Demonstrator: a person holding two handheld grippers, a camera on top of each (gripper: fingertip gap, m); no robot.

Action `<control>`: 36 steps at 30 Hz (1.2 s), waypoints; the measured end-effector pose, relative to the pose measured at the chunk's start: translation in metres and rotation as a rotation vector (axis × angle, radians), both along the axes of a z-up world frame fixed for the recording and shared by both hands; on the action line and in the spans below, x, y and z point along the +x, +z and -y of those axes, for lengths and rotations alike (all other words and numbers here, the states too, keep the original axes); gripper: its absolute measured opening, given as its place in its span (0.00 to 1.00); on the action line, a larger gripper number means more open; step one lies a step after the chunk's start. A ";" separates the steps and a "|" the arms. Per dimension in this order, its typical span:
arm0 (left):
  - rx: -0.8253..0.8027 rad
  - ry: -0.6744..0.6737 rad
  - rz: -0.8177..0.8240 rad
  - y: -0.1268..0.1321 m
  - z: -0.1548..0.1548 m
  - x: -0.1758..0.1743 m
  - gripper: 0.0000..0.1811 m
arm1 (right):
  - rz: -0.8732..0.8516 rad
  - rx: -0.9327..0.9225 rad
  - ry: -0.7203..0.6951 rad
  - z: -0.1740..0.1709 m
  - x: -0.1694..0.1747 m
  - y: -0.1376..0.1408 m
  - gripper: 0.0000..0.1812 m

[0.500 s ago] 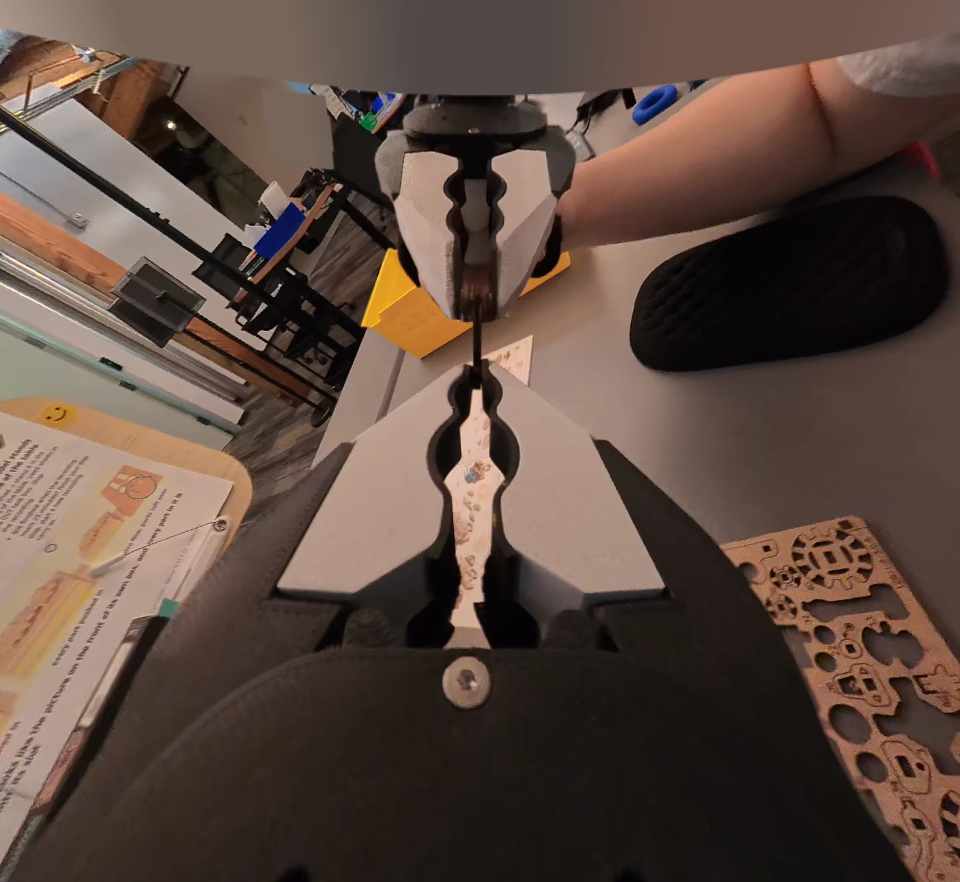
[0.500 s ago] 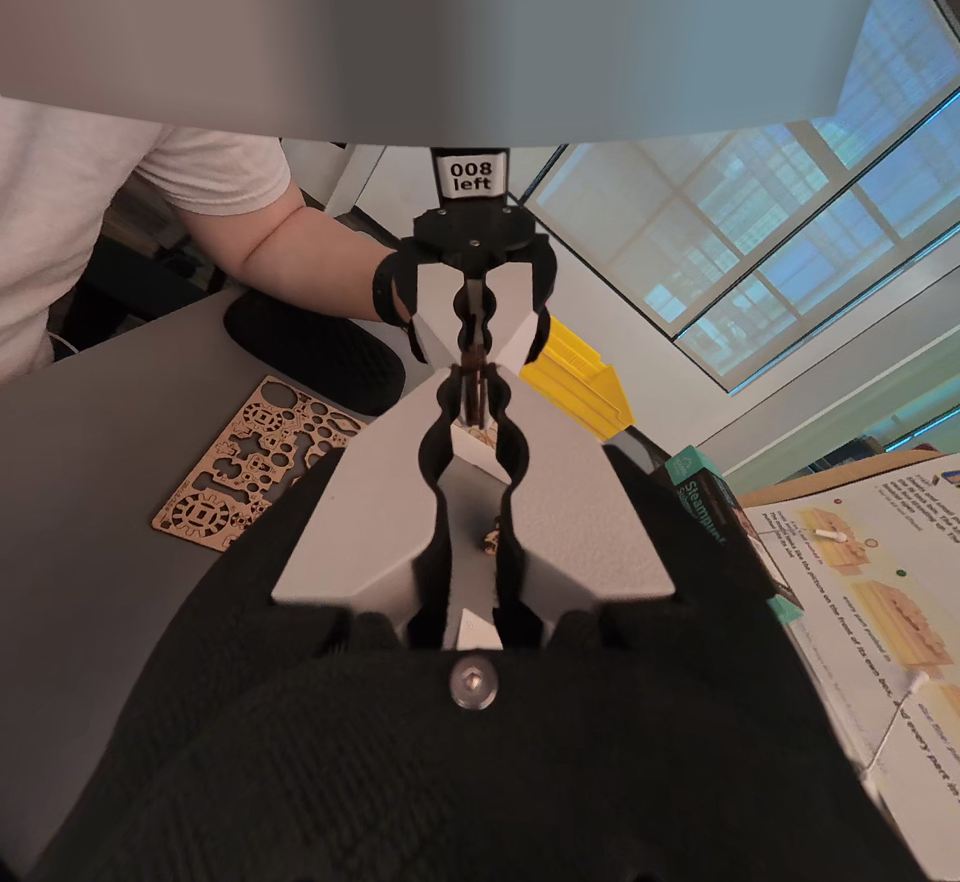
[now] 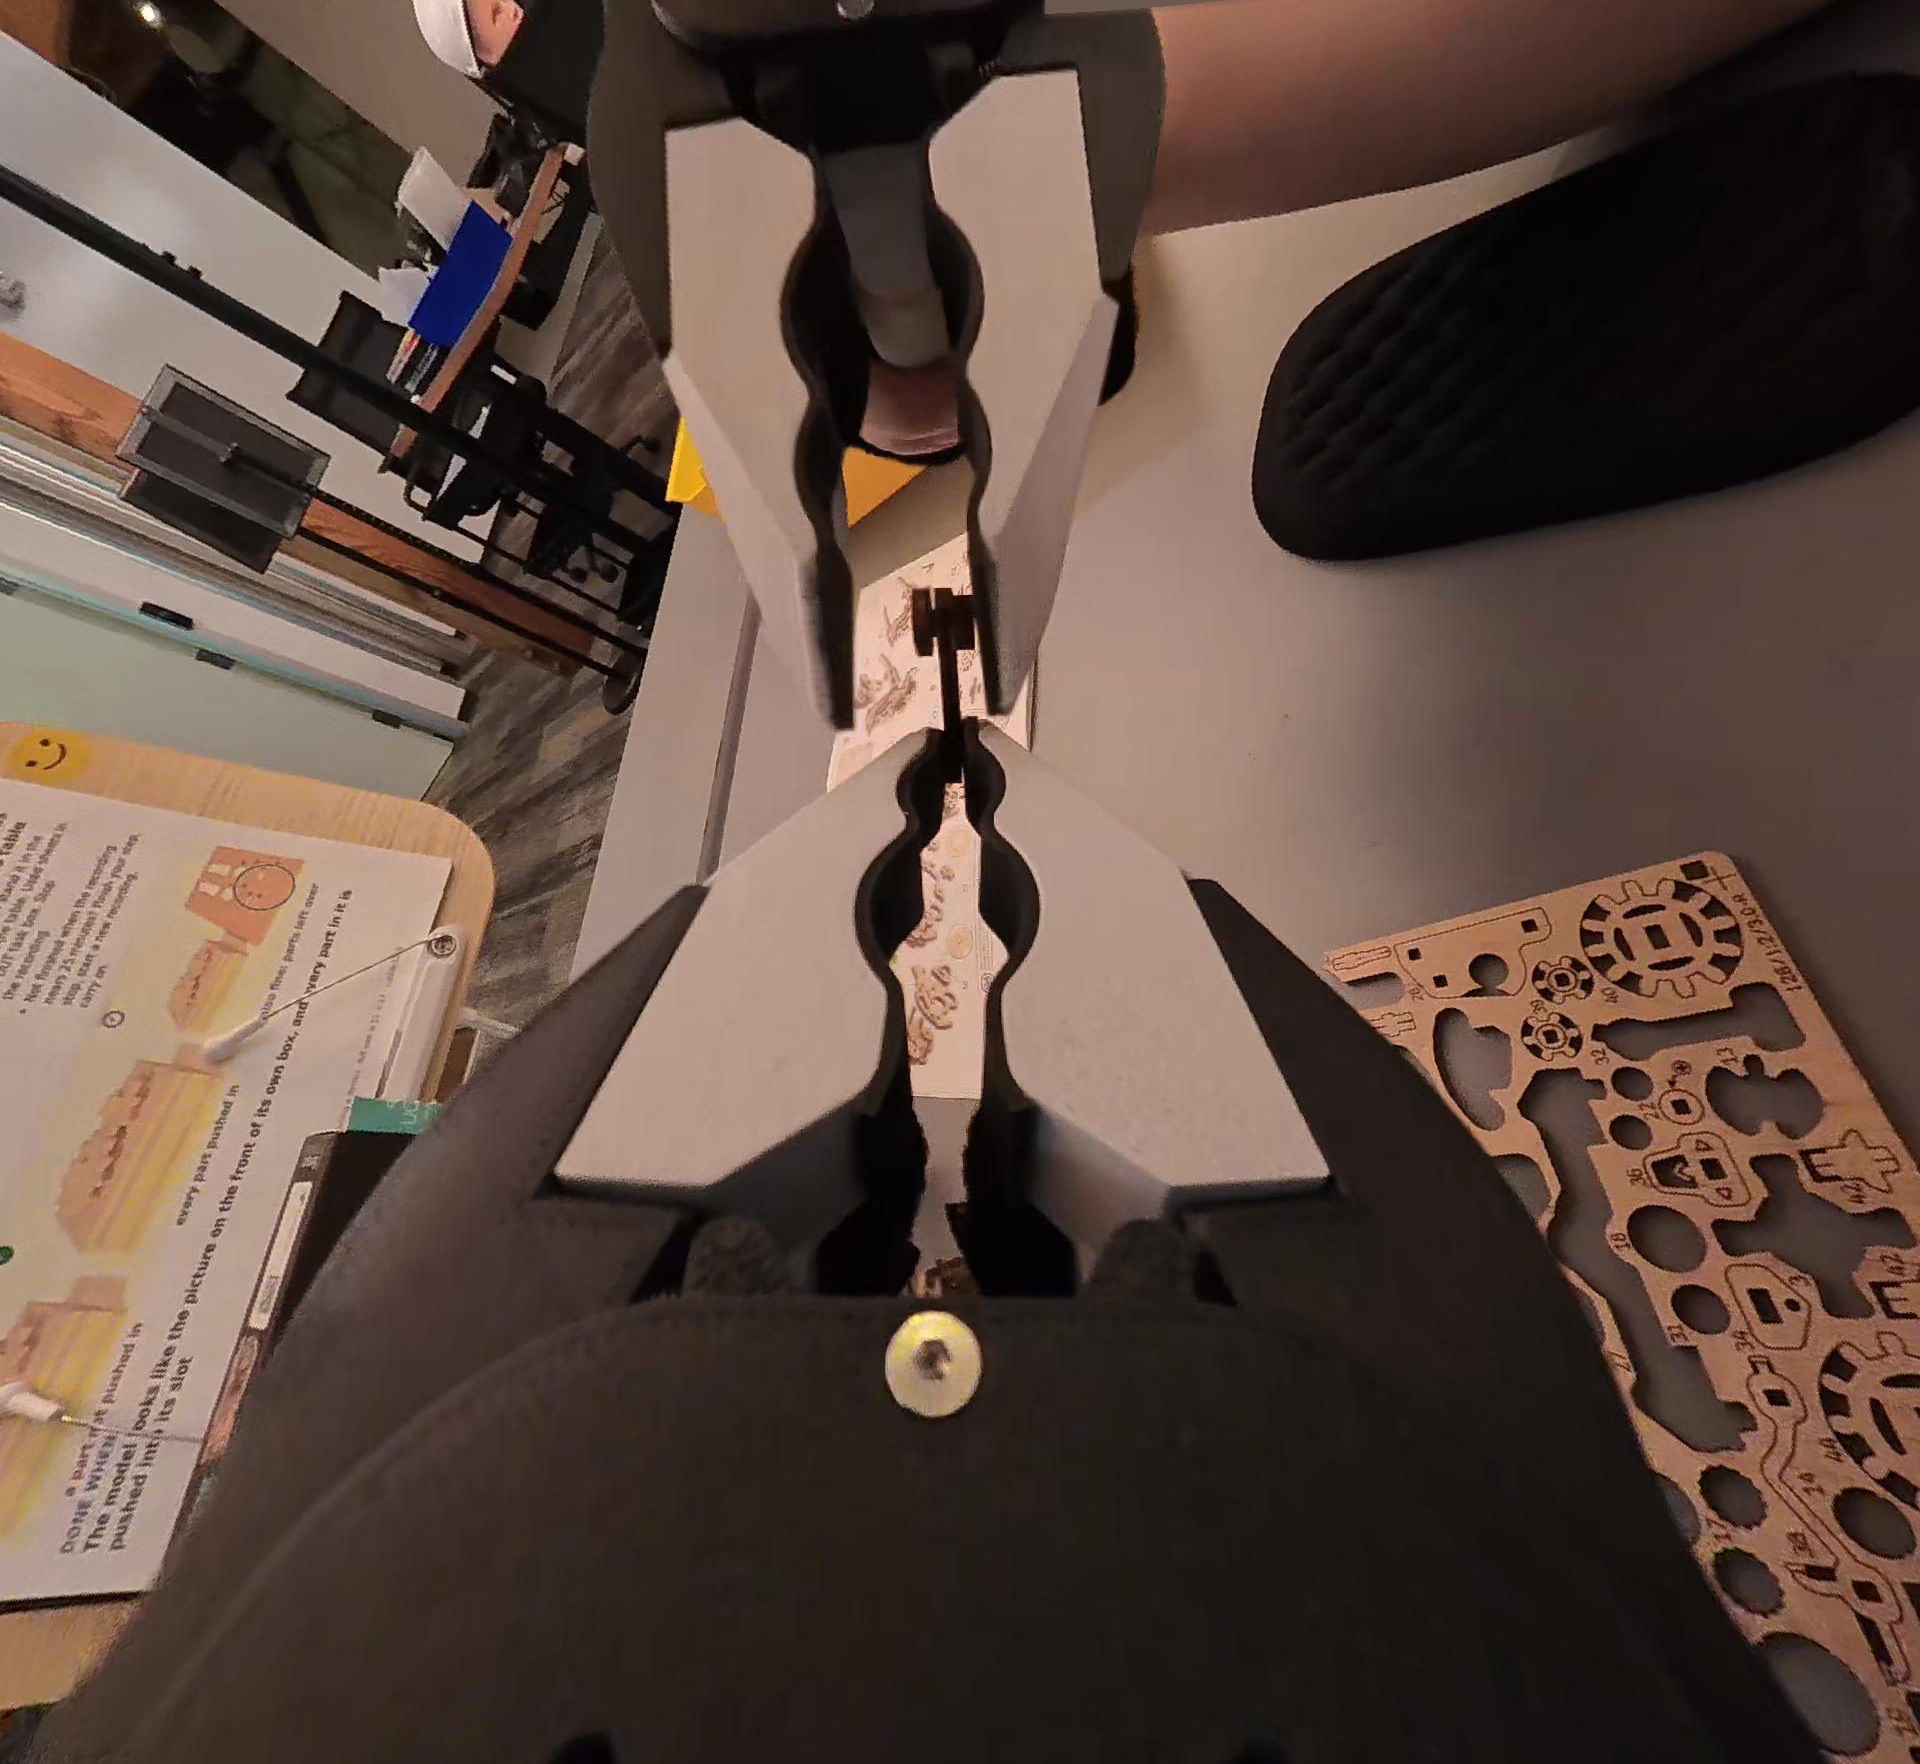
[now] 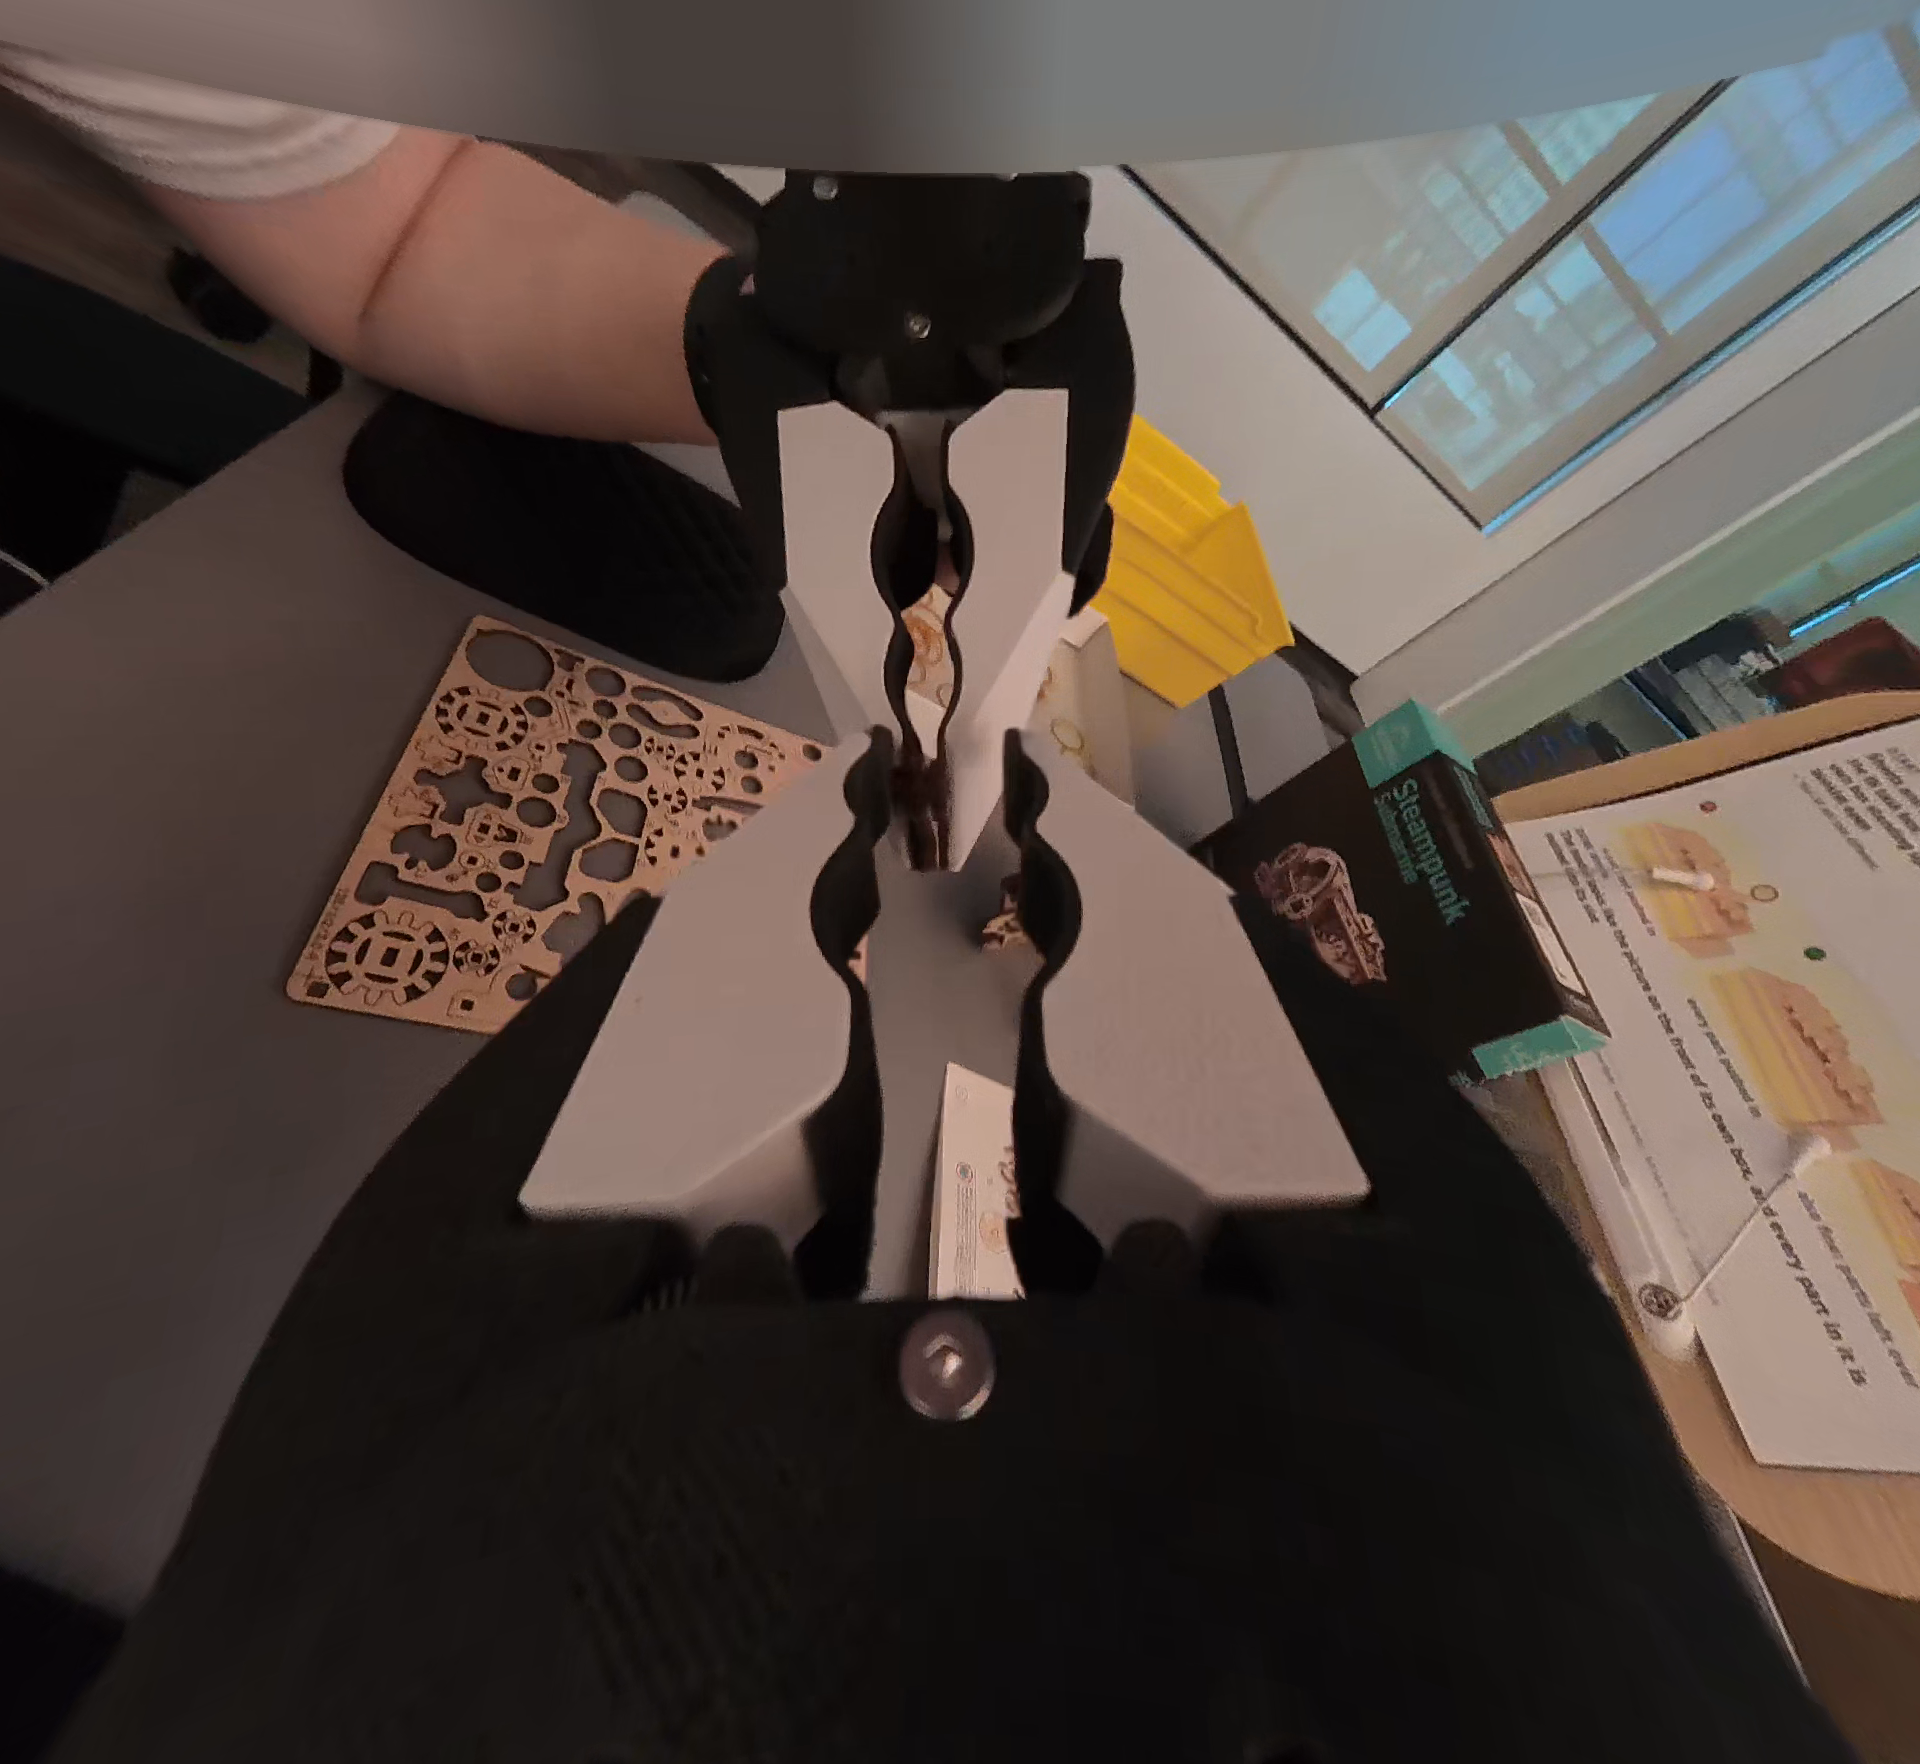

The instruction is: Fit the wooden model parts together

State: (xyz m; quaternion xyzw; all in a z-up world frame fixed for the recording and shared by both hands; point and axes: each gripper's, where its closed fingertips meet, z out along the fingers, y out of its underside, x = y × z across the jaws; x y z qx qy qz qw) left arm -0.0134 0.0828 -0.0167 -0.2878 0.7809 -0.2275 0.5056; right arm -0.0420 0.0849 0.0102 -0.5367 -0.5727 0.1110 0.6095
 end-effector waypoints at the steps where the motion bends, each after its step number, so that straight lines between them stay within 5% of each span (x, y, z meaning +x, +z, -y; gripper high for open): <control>1: -0.012 0.002 -0.003 0.000 0.000 0.000 0.00 | 0.011 -0.001 -0.010 -0.001 0.000 -0.001 0.09; 24: 0.016 0.040 0.067 0.013 -0.006 0.001 0.01 | 0.031 0.114 -0.006 0.002 0.005 0.004 0.05; 36: -0.002 0.080 -0.021 0.006 -0.018 -0.006 0.00 | 0.194 0.095 -0.173 -0.018 0.020 -0.014 0.04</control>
